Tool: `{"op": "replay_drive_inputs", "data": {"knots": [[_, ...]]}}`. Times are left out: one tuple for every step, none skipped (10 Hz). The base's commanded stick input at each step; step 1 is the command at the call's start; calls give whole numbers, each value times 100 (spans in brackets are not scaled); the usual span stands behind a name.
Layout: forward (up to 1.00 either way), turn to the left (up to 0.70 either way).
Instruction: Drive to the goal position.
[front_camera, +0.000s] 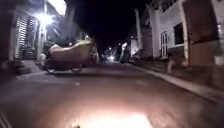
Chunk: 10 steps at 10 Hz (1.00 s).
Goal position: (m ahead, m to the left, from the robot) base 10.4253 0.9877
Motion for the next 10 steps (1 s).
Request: {"op": "replay_drive_inputs", "data": {"knots": [[100,0],[100,0],[100,-3],[100,-10],[100,-16],[100,-23],[100,-27],[100,-27],[100,-27],[100,-27]]}}
